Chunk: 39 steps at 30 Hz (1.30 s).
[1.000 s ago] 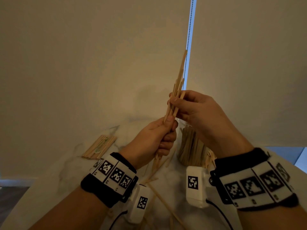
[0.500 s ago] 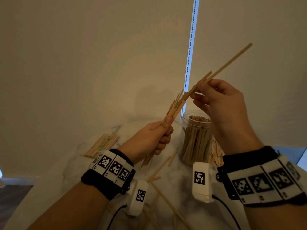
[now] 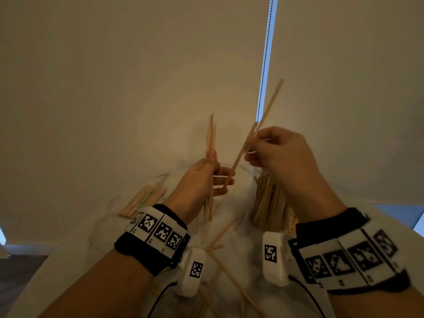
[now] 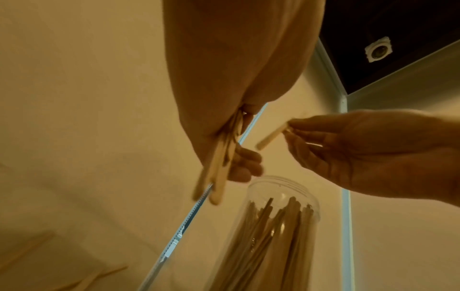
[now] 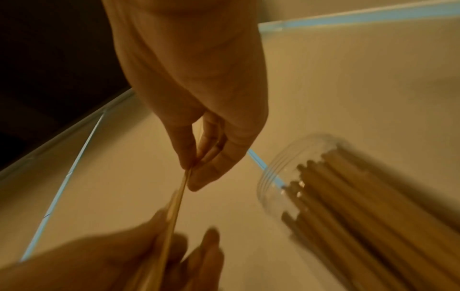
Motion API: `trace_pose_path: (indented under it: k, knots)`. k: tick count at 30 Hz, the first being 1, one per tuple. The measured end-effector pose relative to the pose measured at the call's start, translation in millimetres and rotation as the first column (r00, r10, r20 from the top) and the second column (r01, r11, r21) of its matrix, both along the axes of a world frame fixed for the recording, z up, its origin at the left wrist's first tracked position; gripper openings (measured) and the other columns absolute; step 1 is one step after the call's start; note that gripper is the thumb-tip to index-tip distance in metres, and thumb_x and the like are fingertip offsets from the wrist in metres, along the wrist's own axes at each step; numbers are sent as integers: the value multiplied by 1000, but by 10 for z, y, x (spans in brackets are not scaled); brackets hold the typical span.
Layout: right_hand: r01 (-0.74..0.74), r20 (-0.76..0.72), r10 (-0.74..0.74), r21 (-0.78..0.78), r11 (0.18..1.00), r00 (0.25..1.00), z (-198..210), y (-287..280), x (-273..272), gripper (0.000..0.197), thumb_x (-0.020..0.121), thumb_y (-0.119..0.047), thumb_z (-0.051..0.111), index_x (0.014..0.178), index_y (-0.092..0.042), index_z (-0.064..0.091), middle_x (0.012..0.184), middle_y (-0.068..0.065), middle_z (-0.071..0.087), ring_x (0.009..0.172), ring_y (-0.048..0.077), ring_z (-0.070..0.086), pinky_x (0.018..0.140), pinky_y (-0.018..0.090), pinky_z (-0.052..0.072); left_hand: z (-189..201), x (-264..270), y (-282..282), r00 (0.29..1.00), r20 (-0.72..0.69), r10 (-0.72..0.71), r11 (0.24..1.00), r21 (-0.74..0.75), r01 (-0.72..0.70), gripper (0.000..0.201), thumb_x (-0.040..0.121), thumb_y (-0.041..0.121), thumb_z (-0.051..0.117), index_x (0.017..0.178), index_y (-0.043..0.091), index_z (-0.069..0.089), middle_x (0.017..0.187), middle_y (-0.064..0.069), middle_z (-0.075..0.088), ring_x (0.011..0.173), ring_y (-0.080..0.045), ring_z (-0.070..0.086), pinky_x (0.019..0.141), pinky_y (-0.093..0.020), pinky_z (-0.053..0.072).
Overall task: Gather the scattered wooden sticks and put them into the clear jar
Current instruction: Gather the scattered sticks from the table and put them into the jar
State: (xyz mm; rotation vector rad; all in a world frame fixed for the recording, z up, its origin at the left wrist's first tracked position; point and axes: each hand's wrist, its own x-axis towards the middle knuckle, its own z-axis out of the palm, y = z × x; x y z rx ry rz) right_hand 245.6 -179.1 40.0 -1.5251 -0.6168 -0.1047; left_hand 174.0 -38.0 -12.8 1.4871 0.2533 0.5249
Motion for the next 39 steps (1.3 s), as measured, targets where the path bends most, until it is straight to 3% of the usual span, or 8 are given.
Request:
trace_pose_path:
  k: [3,7,17,20,22,27,32,39]
  knots:
    - [2,84,14,-193,981,996,-129,126,-78,6,88,-20,69,83,-20,72,74,-1,74,68,12,72,68,33,59,11,-24,-127,992,23,-128,992,6,128,47,106,49,34,113,11,60,74,-6,63,57,-17,57,62,-34,56]
    - [101,166,-65,-219,971,984,-139,124,-73,13,89,-26,67,77,-24,72,73,-8,73,67,9,69,60,29,50,-9,15,-138,999,43,0,998,-56,3,41,104,52,38,96,15,53,61,4,37,46,-8,30,42,-21,28]
    - [-58,121,222,-748,661,968,-83,114,-318,21,91,-27,65,79,-15,77,75,1,76,74,18,72,76,34,59,-39,-2,-22,999,30,22,970,241,-29,49,105,52,37,97,7,57,80,-8,62,65,-24,61,62,-38,52]
    - [28,166,131,-714,699,977,-29,49,-262,27,92,-42,61,79,-21,72,72,-4,73,71,13,69,71,30,55,-45,3,-32,999,32,6,977,212,-13,42,106,47,37,95,9,54,76,-8,58,70,-23,63,73,-41,59]
    - [208,277,-45,-597,775,960,29,-10,-183,25,92,-47,58,90,-24,64,84,-5,70,78,13,65,67,29,50,-25,-4,-94,995,54,-84,990,121,77,34,106,43,40,91,14,49,67,0,45,56,-15,50,61,-32,56]
    - [254,343,-155,-268,929,927,120,-102,-81,46,100,-46,48,141,-24,45,138,-6,55,124,13,54,98,30,44,14,-50,-265,944,-26,-328,916,237,324,32,106,40,42,89,14,47,61,5,33,48,-9,28,45,-20,29]
    - [157,339,26,-503,850,940,31,-36,-97,38,103,-44,38,96,-23,69,87,-6,72,79,16,68,80,35,54,48,-87,-337,923,-35,-383,896,230,380,30,108,32,39,84,15,43,60,5,34,47,-7,28,45,-21,28]
    - [46,181,79,-601,798,980,-87,69,-163,71,88,-74,41,139,-24,41,98,-11,65,92,11,65,77,30,49,93,-6,-113,979,201,25,998,-65,-12,26,109,31,38,114,7,47,70,1,44,51,-8,45,57,-29,49]
